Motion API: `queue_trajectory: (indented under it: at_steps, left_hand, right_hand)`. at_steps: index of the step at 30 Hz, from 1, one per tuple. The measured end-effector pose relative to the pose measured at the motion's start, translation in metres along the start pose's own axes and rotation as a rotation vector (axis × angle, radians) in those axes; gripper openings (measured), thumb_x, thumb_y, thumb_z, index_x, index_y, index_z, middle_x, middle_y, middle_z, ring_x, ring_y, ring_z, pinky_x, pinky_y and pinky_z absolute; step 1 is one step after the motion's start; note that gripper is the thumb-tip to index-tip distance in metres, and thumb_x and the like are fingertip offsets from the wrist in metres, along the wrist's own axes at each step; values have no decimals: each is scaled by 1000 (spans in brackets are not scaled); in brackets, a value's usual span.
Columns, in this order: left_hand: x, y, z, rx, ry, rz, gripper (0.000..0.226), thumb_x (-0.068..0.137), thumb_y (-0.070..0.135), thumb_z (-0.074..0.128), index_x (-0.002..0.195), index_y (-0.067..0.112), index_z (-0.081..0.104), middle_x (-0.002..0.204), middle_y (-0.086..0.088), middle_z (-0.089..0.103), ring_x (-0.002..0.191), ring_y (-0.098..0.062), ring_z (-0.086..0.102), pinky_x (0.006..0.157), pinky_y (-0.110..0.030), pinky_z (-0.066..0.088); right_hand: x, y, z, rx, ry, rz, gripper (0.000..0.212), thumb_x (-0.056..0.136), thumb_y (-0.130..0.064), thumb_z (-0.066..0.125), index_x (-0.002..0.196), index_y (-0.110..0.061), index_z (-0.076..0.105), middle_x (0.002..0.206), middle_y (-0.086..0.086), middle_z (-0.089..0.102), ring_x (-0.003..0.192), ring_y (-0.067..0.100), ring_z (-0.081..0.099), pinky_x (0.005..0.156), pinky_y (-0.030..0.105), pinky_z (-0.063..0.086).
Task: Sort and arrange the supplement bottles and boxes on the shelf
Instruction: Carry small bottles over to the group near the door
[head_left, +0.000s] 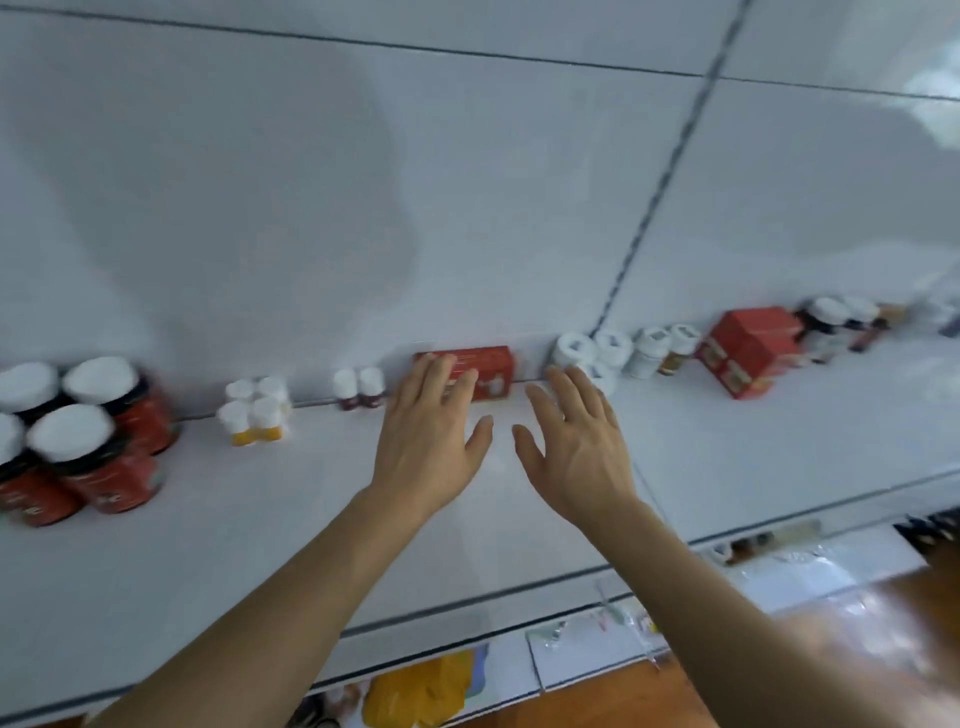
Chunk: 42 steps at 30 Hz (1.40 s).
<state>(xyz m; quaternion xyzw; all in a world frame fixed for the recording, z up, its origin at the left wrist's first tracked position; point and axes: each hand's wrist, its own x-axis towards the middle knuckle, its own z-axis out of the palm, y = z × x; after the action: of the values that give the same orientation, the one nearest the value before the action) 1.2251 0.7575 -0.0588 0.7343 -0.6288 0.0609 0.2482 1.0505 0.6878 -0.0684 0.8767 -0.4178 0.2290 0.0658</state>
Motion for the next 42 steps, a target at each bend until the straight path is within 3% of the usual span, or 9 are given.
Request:
queue_trajectory:
  at_steps: [5,13,18,22,35,42]
  left_hand:
    - [30,117,38,-43,-28,115,60,91,49,38,137,12,51,144,-11,48,136,-35,40,109,-50,37]
    - [70,320,110,-113,-80,284,59,92,49,41,139,13,49,147,-10,47,138,-31,37,114,-48,32]
    - [104,432,153,-170,-107,422,60,92,49,38,138,12,52,144,-12,50,136,-33,39,113,-48,33]
    - [133,516,195,-209,-147,503,61,93,49,38,143,16,46,150,-8,44,142,-27,33,118,-44,27]
    - [266,745,329,-262,-248,637,54,97,44,44,144,16,46,147,-5,48,137,-23,39,116,-39,30]
    - [320,843,404,-225,-252,607,53,97,39,48,142,12,48,142,-6,53,132,-25,44,112,-39,33]
  right_hand:
    - [-50,113,-46,-50,31,135,50,95,-41,49,131,-7,58,143,21,50,138,41,40,111,52,35]
    - [-127,294,-124,-190,-49,397,62,97,-51,37,143,-11,47,149,16,45,144,37,32,116,51,30]
    - [-158,391,-163,-248,-86,548,64,100,-55,32,152,-16,33,158,11,32,150,32,17,122,46,16]
    - [-174,469,-184,-262,-77,650,64,100,-55,32,152,-17,32,159,9,30,151,30,15,123,44,14]
    - [-176,728,-214,-332,-95,795,61,99,-51,39,147,-14,41,152,9,42,147,32,26,121,47,23]
    - [-175,873,-209,-283,-93,739,58,99,-48,42,146,-14,44,148,8,46,145,32,28,121,46,24]
